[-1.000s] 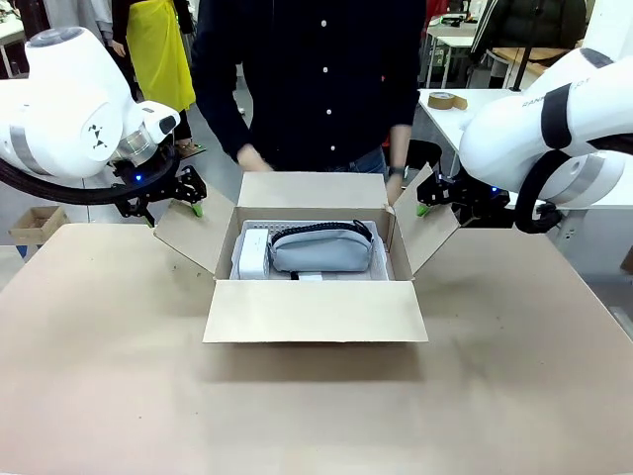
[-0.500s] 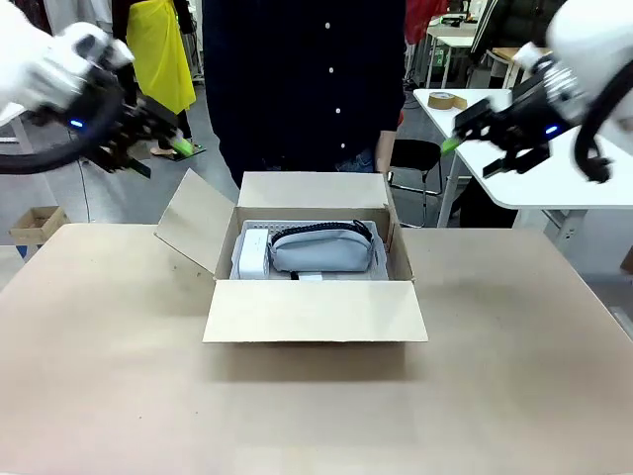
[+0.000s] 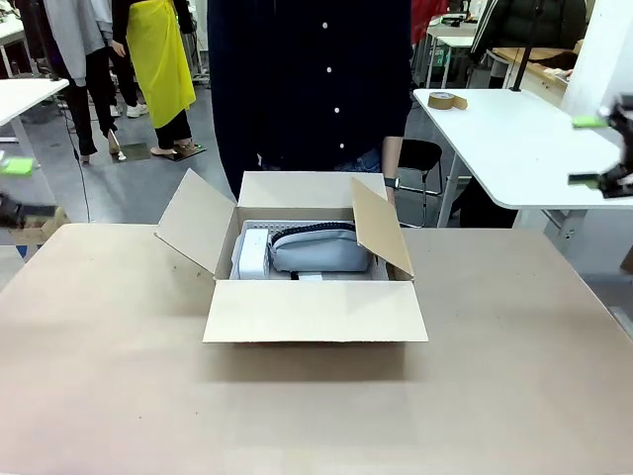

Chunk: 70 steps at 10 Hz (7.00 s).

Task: Pack the gift set into the box.
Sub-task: Lift both hands away from the flaps of the Package Box, then press and hold the closed box until the human finishes sealing it.

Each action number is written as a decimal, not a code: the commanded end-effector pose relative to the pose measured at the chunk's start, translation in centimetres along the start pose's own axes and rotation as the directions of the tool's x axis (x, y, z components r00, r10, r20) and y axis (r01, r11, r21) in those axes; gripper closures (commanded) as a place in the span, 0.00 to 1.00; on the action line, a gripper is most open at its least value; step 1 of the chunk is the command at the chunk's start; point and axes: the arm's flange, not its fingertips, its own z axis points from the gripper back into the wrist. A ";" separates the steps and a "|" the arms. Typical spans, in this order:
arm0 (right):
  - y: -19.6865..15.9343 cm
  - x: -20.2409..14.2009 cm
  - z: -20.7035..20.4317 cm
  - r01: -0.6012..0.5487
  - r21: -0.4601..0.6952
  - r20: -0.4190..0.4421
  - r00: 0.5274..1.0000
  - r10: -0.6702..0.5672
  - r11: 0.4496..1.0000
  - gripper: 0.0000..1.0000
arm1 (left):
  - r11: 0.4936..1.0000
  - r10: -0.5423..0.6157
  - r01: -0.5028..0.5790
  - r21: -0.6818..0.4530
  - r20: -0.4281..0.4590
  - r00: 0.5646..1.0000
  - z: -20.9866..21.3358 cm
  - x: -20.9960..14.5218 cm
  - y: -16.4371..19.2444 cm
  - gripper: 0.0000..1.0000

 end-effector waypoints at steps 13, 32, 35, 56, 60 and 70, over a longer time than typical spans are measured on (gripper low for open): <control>4.4 -0.5 -1.8 -0.096 -0.044 -0.029 0.995 0.095 0.994 0.00 | 1.000 0.000 0.000 0.000 0.000 1.000 0.0 0.0 0.0 0.00; 4.4 -0.5 -1.8 -0.096 -0.044 -0.029 0.995 0.095 0.994 0.00 | 1.000 0.000 0.000 0.000 0.000 1.000 0.0 0.0 0.0 0.00; 4.4 -0.5 -1.8 -0.096 -0.044 -0.029 0.995 0.095 0.994 0.00 | 1.000 0.000 0.000 0.000 0.000 1.000 0.0 0.0 0.0 0.00; 7.9 -2.6 -17.5 -0.646 0.136 -0.325 0.687 0.650 0.751 0.00 | 0.757 -0.653 0.612 -0.227 -0.281 0.703 -12.6 2.3 -4.0 0.00; 5.6 -6.5 -24.8 -0.955 0.254 -0.061 0.144 0.988 0.155 0.00 | 0.376 -0.926 0.875 -0.304 -0.157 0.343 -18.6 0.7 -3.3 0.00; -0.5 -5.6 -36.7 -0.850 0.525 -0.119 -0.103 0.988 -0.025 0.00 | 0.238 -0.956 0.966 -0.098 -0.197 0.215 -28.6 4.2 -0.2 0.00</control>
